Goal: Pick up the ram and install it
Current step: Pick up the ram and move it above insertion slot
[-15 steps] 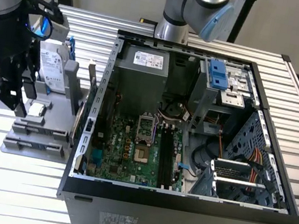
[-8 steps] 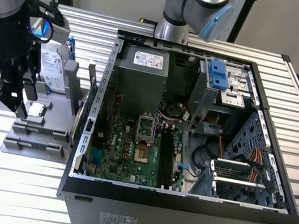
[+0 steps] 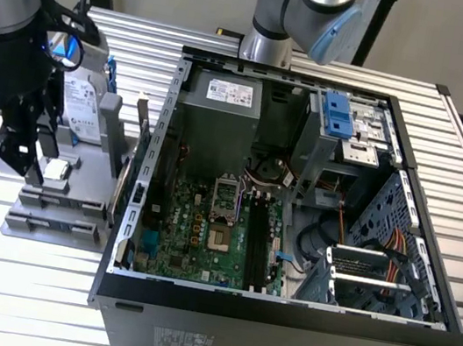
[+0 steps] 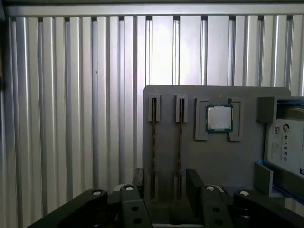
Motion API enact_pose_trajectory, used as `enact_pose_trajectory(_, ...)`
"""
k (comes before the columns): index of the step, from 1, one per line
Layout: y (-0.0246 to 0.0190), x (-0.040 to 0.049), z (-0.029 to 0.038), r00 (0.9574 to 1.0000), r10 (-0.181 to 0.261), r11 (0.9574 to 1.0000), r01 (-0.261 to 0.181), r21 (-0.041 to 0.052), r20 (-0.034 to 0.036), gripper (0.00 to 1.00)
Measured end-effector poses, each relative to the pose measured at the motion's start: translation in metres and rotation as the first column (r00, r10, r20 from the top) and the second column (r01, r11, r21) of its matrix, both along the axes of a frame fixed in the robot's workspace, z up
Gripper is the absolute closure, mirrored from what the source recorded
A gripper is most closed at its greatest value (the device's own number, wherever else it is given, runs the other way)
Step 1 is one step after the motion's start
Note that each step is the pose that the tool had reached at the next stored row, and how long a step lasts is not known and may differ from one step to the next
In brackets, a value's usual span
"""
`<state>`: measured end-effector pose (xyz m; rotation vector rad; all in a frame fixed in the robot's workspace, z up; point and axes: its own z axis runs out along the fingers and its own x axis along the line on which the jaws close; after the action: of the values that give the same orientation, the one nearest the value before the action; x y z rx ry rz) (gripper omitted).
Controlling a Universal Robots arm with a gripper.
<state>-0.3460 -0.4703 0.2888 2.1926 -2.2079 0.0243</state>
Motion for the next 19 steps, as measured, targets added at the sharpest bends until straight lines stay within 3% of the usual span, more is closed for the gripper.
enact_pose_trajectory(19, -0.0018, 0.0001, -0.0110, 1.0000, -0.004, 1.0000, 0.004, -0.0002, -0.0001, 0.00)
